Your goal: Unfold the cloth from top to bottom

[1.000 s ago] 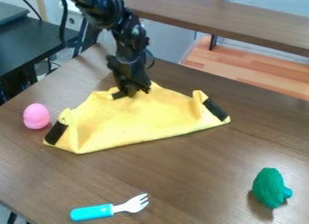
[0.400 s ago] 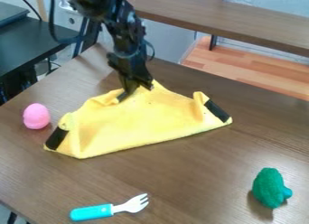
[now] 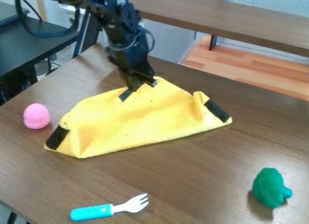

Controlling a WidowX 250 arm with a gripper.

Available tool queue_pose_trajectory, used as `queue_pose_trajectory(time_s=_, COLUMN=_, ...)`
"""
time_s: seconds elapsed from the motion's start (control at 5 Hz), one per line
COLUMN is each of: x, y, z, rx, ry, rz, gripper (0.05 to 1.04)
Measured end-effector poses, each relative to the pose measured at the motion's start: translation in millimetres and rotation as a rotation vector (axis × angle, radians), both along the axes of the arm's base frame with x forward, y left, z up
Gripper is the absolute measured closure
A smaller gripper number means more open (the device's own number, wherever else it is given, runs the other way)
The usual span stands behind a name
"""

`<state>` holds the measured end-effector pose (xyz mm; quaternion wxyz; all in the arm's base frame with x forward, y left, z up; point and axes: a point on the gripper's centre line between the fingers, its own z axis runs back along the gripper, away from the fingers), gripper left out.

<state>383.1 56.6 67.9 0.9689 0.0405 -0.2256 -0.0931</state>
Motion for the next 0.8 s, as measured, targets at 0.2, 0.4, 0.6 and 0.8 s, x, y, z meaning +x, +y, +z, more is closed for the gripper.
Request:
queue_pose_trajectory(time_s=0.2, x=-18.5, y=-33.8, z=2.9, rx=0.017, ry=0.017, rz=-0.053, gripper=1.034)
queue_pose_trajectory(time_s=0.4, x=-41.2, y=-60.0, z=-0.3, rx=0.037, ry=0.056, rz=-0.082, gripper=1.034)
queue_pose_trajectory(time_s=0.6, x=-64.7, y=-85.4, z=1.9, rx=0.021, ry=0.087, rz=-0.117, gripper=1.034)
queue_pose_trajectory(time_s=0.8, x=-81.0, y=-104.1, z=0.5, rx=0.000, ry=0.119, rz=-0.145, gripper=1.034)
